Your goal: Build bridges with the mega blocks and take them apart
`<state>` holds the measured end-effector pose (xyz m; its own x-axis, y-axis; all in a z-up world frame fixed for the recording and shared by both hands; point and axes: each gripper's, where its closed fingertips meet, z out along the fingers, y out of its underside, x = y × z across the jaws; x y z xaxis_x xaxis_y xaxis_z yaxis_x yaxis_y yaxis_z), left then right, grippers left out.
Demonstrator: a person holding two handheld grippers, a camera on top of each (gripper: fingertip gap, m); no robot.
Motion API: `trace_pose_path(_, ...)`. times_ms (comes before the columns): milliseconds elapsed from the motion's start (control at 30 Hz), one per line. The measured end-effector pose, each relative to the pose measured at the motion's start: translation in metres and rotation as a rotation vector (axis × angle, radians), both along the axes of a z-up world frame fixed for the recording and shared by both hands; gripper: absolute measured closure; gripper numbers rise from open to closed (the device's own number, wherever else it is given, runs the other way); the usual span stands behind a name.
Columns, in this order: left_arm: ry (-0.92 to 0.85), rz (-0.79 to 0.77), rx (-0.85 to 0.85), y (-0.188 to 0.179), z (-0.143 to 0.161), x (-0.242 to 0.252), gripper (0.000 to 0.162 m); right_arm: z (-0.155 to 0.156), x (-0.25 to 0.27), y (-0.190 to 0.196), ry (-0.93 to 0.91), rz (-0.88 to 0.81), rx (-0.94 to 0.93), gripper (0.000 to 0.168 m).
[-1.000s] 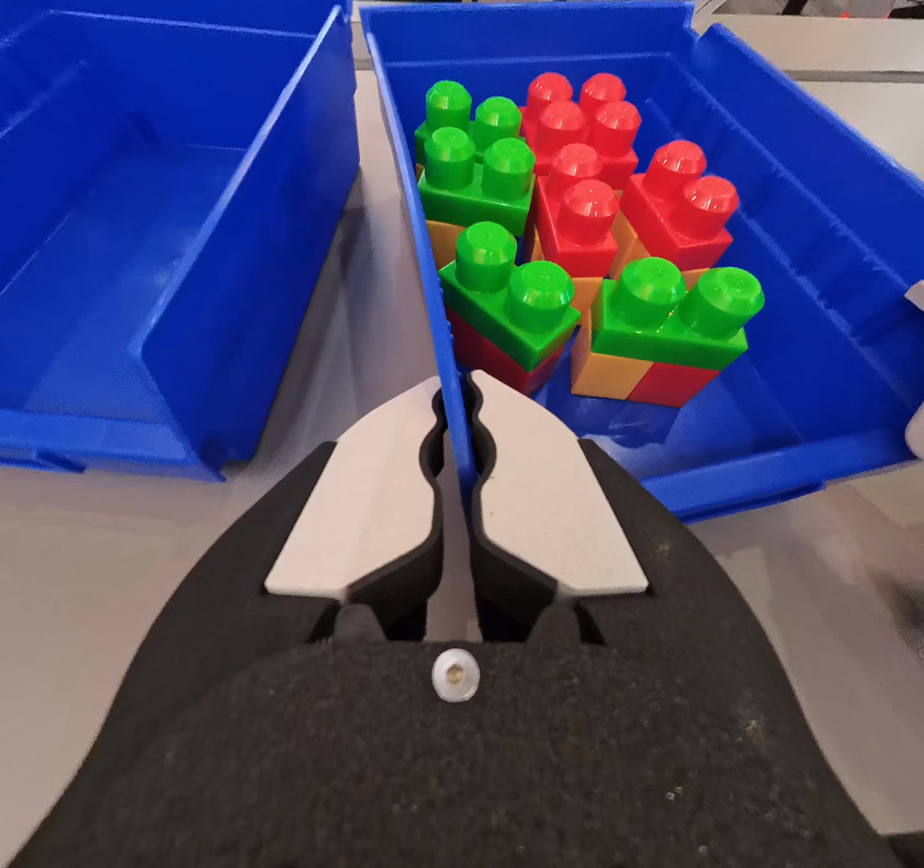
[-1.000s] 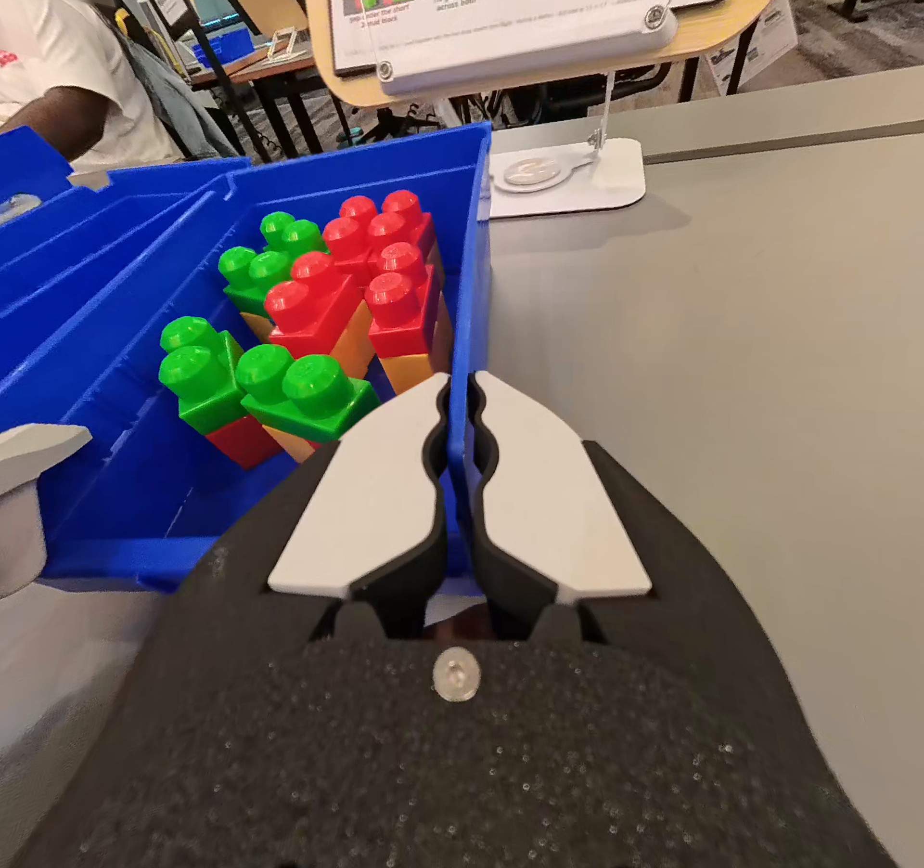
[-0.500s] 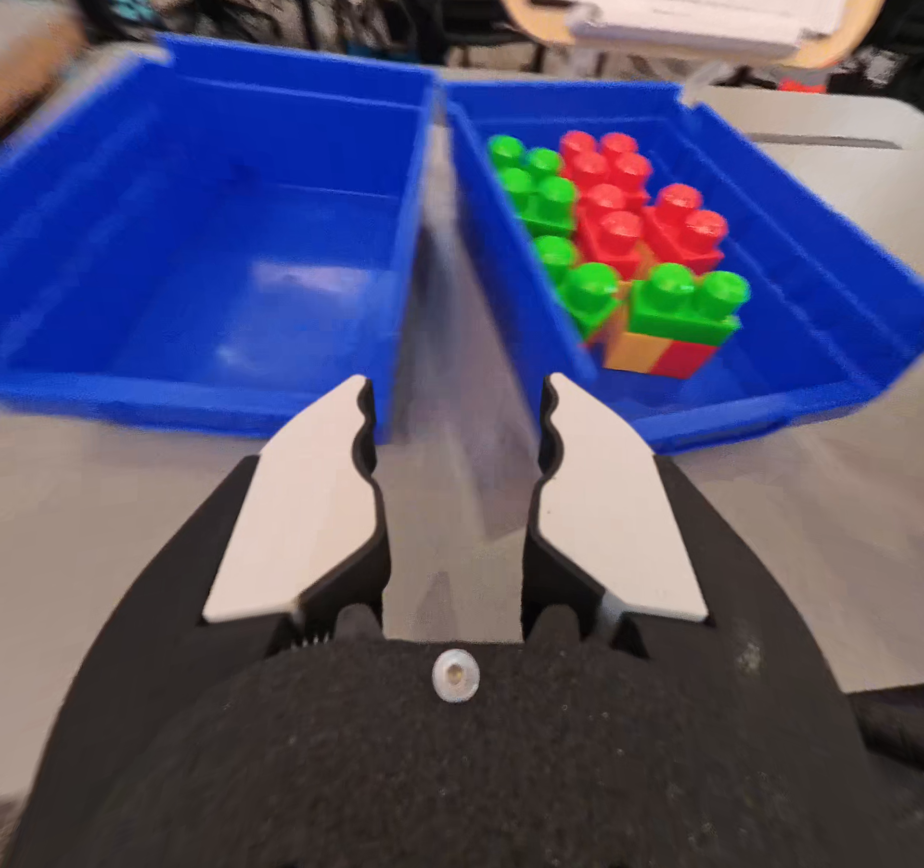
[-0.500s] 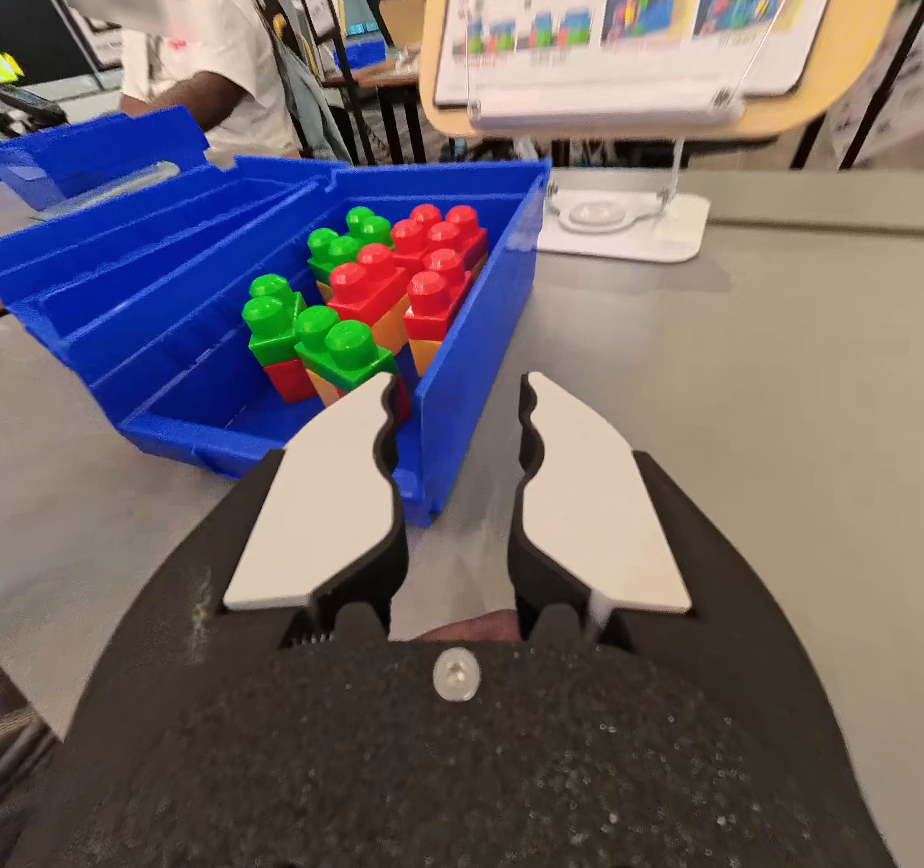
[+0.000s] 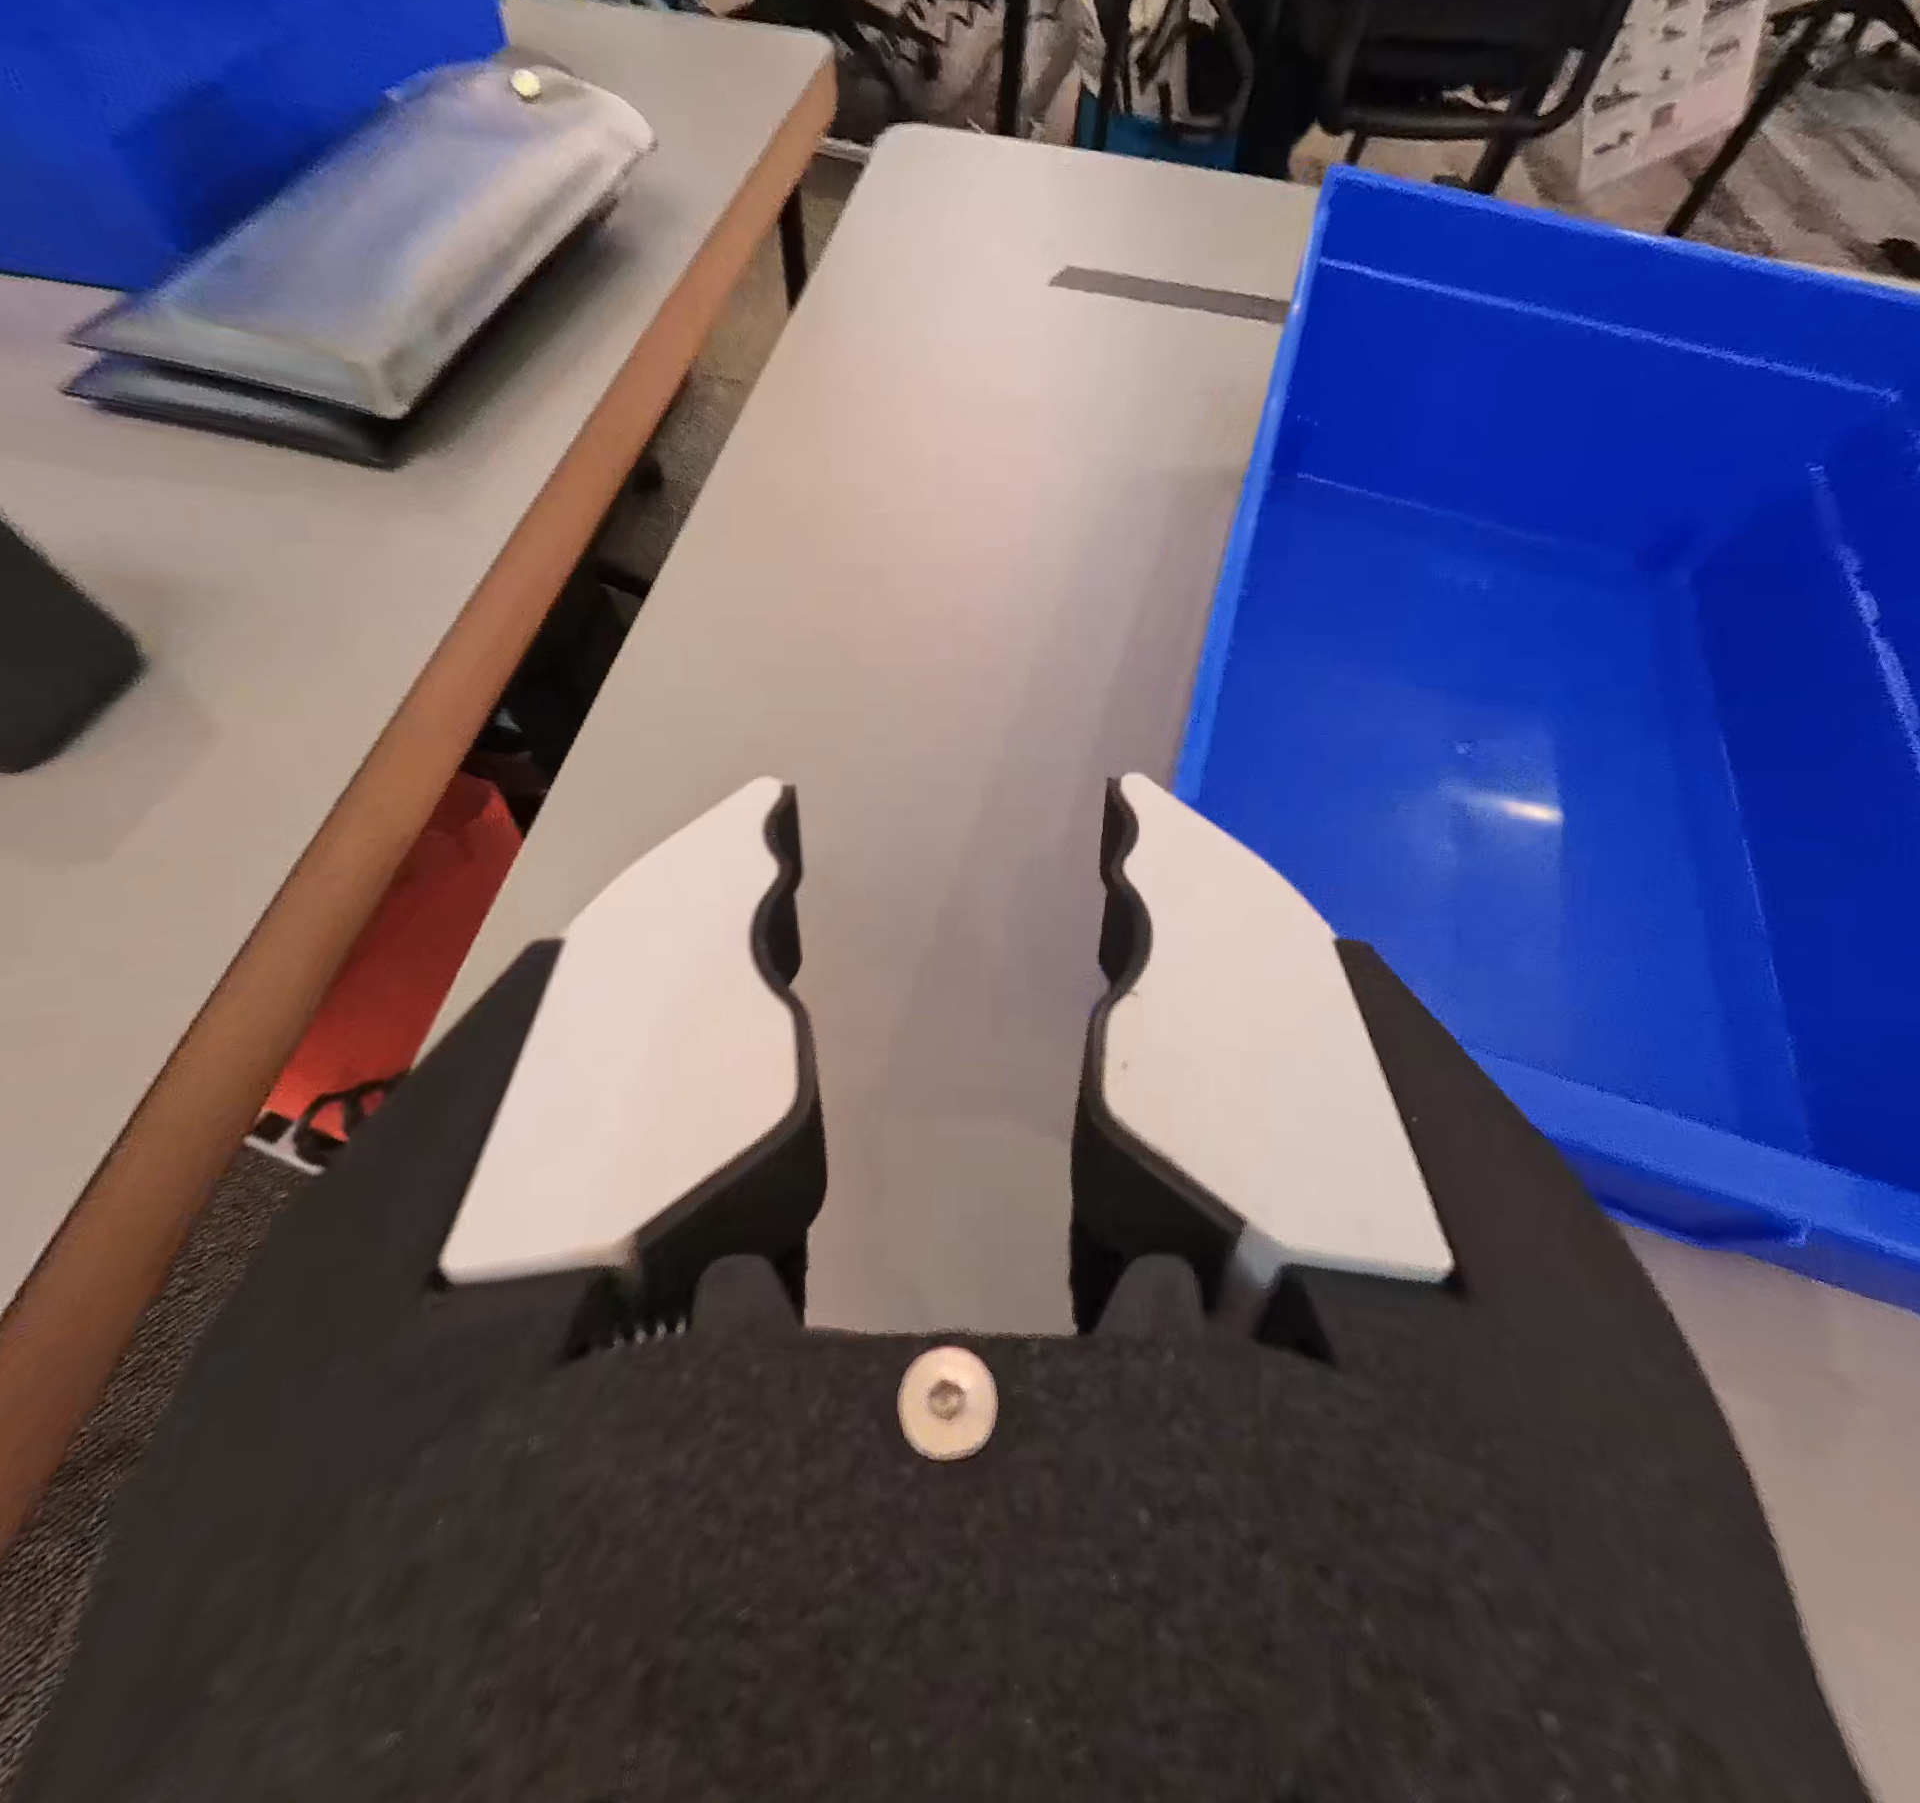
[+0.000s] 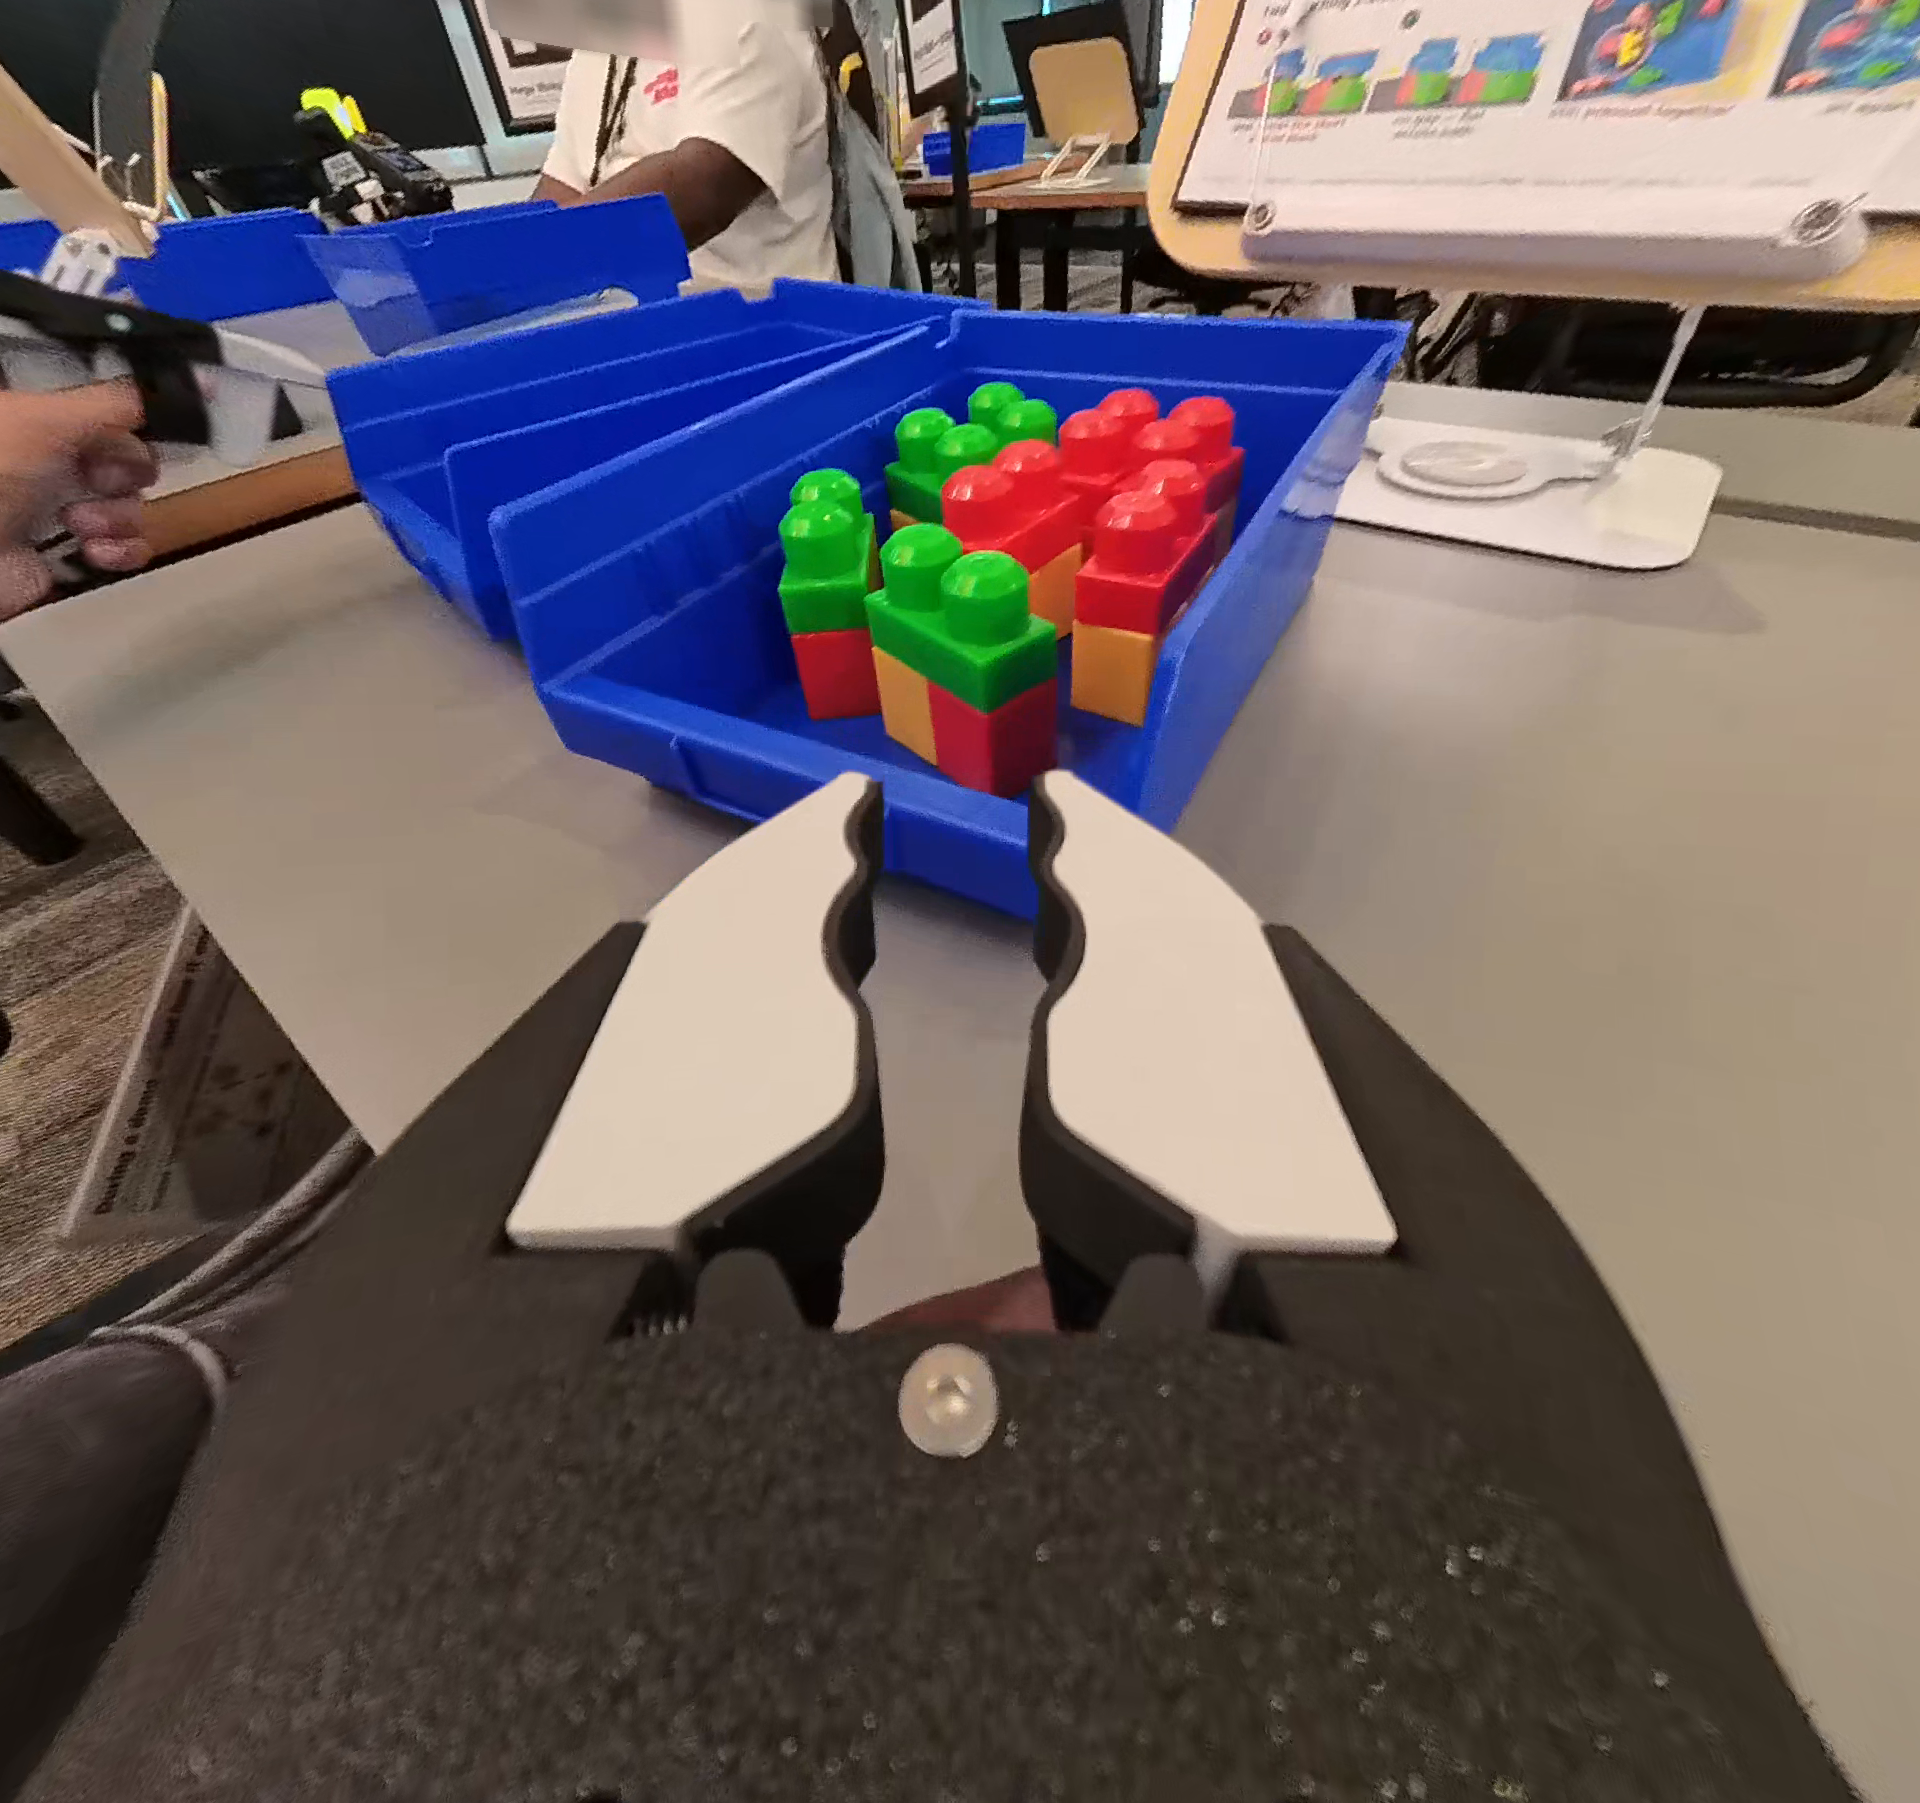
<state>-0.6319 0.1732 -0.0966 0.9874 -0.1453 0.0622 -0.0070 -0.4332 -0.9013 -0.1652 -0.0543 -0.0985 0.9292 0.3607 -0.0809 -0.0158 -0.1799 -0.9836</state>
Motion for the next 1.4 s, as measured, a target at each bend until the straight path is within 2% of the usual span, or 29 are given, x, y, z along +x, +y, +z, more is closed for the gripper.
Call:
trace_pose_path(67,-0.023,-0.035,-0.029,0.011,-0.005,0.001,0.110,-0.002,-0.002,0.000,0.005,0.006,-0.008,0.142)
trace_pose_path(200,-0.013,-0.038,-0.047,0.021,-0.008,-0.006,0.098,-0.003,0.001,0.002,0.009,0.001,-0.016,0.143)
trace_pose_path(300,-0.061,-0.032,0.022,0.010,0.009,-0.009,0.096,-0.004,0.005,0.003,0.011,-0.006,-0.024,0.144)
trace_pose_path(433,-0.113,-0.211,0.094,0.006,0.036,0.024,0.088,-0.004,0.001,0.003,0.025,0.007,-0.029,0.145)
trace_pose_path(533,-0.045,-0.237,0.040,0.019,0.020,0.042,0.091,-0.005,-0.008,0.001,0.014,0.032,-0.038,0.145)
trace_pose_path(600,-0.047,-0.249,-0.033,0.028,0.001,0.053,0.098,-0.005,-0.015,-0.001,0.000,0.052,-0.031,0.145)
trace_pose_path(733,-0.041,-0.244,-0.075,0.037,-0.018,0.069,0.153,-0.006,-0.022,-0.004,-0.050,0.070,-0.019,0.145)
trace_pose_path(800,-0.048,-0.232,-0.067,0.033,-0.018,0.072,0.157,-0.007,-0.026,-0.003,-0.049,0.078,-0.028,0.145)
trace_pose_path(867,-0.096,-0.222,-0.082,0.021,-0.018,0.076,0.159,-0.008,-0.033,-0.003,-0.039,0.095,-0.044,0.145)
trace_pose_path(933,-0.059,-0.185,-0.068,0.003,-0.018,0.077,0.159,-0.010,-0.049,-0.001,-0.040,0.123,-0.064,0.142)
trace_pose_path(1100,-0.050,-0.034,-0.066,-0.066,-0.018,0.072,0.159,-0.014,-0.138,0.006,-0.169,0.233,-0.086,0.129)
trace_pose_path(1233,-0.025,0.032,-0.061,-0.123,-0.018,0.070,0.159,-0.007,-0.200,0.022,-0.146,0.209,-0.078,0.120)
trace_pose_path(1367,-0.011,0.062,-0.030,-0.172,-0.018,0.070,0.159,-0.021,-0.222,0.035,-0.098,0.142,-0.142,0.116)
trace_pose_path(1400,-0.012,0.070,-0.015,-0.183,-0.018,0.071,0.159,-0.025,-0.224,0.035,-0.098,0.135,-0.155,0.111)
